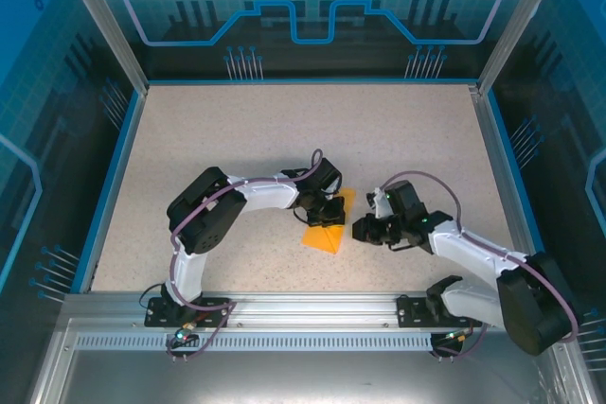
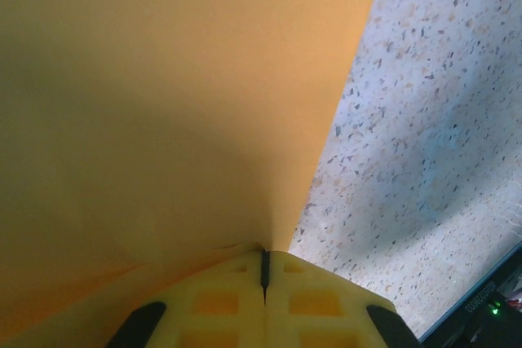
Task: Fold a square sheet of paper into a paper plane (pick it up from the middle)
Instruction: Fold the triangle a second time at the center of the table.
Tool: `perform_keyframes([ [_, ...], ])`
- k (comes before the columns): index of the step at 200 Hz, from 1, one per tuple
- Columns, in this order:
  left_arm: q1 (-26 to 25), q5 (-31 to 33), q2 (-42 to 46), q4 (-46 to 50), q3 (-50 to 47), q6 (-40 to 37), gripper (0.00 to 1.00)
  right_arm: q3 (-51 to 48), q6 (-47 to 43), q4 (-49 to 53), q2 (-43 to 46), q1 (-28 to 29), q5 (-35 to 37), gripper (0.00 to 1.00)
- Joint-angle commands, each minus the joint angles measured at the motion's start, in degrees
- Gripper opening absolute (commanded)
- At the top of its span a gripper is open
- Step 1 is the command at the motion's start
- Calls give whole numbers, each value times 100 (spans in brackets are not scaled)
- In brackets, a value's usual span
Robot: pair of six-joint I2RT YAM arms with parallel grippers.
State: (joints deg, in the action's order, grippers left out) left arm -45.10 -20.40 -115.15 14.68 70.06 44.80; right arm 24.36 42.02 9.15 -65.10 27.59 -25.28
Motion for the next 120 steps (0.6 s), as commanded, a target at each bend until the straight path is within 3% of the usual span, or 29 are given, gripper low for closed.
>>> perform_keyframes([
  [1,-19,134,-419,380,-70,-129,0,-215,927,-752,87,401,267,7],
  [47,-2,130,-429,362,-76,-138,0,-322,1503,-1629,-539,1001,605,1],
  [120,19,61,-489,317,-64,-140,0,-237,1469,-1981,-1289,1135,758,0],
])
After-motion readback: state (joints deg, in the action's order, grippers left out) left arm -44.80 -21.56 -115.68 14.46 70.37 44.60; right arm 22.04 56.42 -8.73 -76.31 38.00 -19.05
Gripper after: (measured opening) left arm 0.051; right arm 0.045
